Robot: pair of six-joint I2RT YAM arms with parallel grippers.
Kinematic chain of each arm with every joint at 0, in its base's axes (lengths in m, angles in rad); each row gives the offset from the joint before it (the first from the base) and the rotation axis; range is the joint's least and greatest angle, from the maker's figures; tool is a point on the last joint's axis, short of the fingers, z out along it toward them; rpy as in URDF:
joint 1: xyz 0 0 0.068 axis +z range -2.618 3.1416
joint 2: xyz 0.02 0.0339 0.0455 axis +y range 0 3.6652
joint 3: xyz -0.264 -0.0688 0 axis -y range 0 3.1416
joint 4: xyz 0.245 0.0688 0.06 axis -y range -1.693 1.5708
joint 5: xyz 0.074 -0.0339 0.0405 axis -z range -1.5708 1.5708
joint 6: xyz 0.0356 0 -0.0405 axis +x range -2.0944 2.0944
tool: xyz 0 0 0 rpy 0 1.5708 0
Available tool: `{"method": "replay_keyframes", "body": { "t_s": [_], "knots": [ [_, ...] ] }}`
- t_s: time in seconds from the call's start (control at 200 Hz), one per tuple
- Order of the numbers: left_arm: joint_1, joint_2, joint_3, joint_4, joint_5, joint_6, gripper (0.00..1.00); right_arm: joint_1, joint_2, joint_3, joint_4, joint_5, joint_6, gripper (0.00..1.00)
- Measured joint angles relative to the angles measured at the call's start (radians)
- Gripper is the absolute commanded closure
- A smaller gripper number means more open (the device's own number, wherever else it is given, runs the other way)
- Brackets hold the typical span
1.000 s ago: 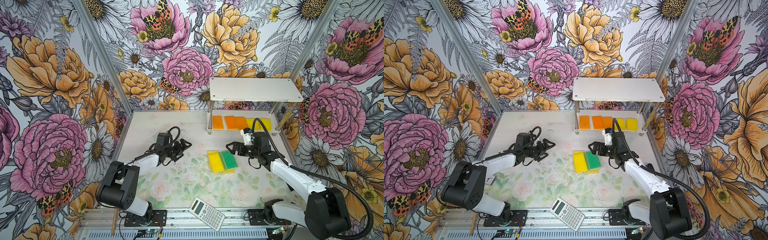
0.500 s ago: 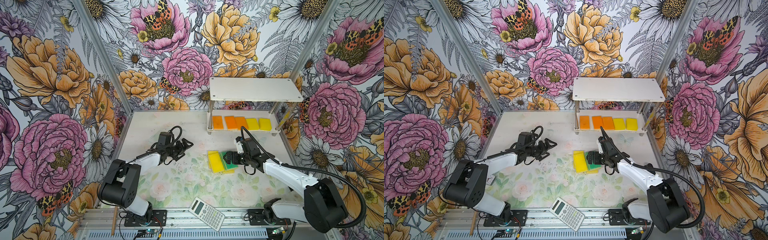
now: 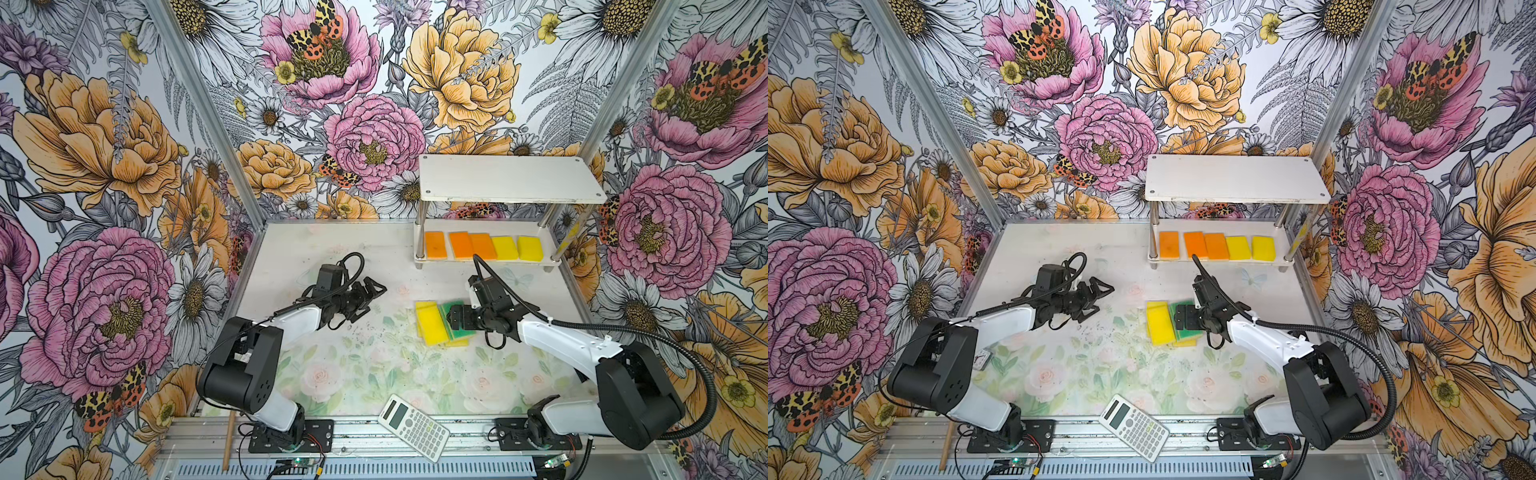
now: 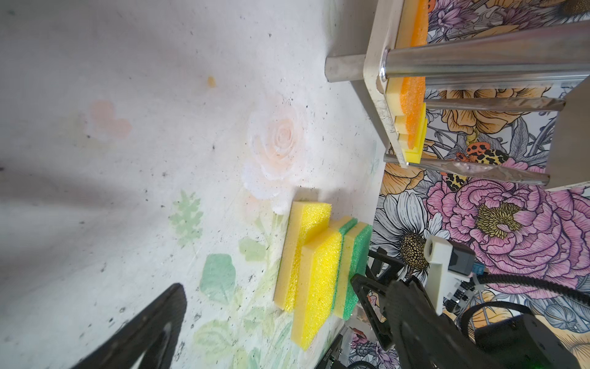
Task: Arrange cleaning sponges on a shelf
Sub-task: Pick up a cleaning sponge from several cleaning sponges.
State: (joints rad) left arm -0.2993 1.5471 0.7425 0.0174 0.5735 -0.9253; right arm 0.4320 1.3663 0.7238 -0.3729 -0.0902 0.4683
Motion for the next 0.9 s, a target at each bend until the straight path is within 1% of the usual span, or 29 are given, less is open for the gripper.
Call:
{"method": "replay_keyframes", "body": {
  "t_s": [0.205, 0.415, 0.686, 0.896],
  "knots": [
    [0.000, 0.009, 0.002, 0.003, 0.000, 0.000, 0.01, 0.022, 0.021, 0.014, -0.001, 0.001, -0.011, 0.05],
    [0.000, 0.016, 0.005, 0.003, 0.000, 0.000, 0.01, 0.051, 0.023, 0.014, -0.006, 0.023, -0.017, 0.06],
    [0.000, 0.017, 0.005, 0.003, 0.000, 0.000, 0.01, 0.079, 0.023, 0.014, -0.039, 0.065, -0.025, 0.13],
    [-0.005, 0.018, 0.005, 0.008, 0.000, 0.000, 0.01, 0.083, 0.017, 0.014, -0.066, 0.070, -0.036, 0.13]
  ]
}}
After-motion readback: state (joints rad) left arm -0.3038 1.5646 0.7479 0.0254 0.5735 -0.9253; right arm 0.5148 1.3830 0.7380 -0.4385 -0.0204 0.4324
